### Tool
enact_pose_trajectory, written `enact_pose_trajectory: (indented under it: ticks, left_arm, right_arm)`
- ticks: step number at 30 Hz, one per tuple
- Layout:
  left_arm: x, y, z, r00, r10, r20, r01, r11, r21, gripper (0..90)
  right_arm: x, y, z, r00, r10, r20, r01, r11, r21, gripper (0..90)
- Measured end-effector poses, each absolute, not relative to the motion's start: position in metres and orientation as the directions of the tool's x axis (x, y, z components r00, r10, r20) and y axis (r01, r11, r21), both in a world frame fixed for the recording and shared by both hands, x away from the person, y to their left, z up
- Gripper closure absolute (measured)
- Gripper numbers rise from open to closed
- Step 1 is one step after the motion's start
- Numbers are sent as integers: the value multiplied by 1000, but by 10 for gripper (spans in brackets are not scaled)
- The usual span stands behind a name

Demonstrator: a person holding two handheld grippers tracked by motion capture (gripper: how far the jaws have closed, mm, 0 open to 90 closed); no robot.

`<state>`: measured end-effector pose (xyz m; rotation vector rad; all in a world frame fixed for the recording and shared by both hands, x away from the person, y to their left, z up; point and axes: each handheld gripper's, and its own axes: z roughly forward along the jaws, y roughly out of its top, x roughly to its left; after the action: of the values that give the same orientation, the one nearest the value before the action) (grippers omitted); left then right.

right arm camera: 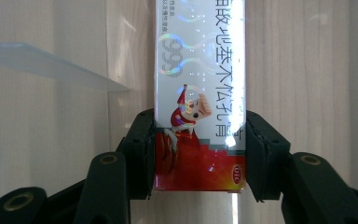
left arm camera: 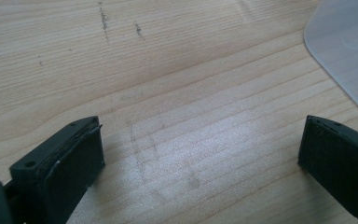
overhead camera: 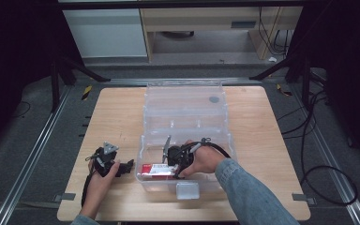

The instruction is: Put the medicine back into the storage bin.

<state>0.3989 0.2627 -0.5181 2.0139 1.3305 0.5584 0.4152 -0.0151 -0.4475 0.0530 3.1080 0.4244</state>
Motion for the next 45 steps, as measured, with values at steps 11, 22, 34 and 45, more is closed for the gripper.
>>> enact_pose_trajectory:
  ticks: [11, 22, 34, 45]
  left_arm:
    - [399, 263, -518, 393, 920, -5, 641, -270, 718, 0]
    - [399, 263, -518, 393, 920, -6, 642, -269, 718, 0]
    - [399, 263, -518, 394, 919, -6, 641, -271, 718, 0]
    - [399, 262, -518, 393, 920, -7, 641, -268, 720, 0]
  right_arm:
    - [416, -14, -455, -999, 42, 10, 43, 965, 258, 511]
    - [416, -12, -458, -999, 45, 20, 48, 969, 244, 509]
    - [415, -12, -451, -998, 60, 9, 61, 962, 265, 496]
    - [408, -32, -416, -993, 114, -34, 91, 912, 399, 509]
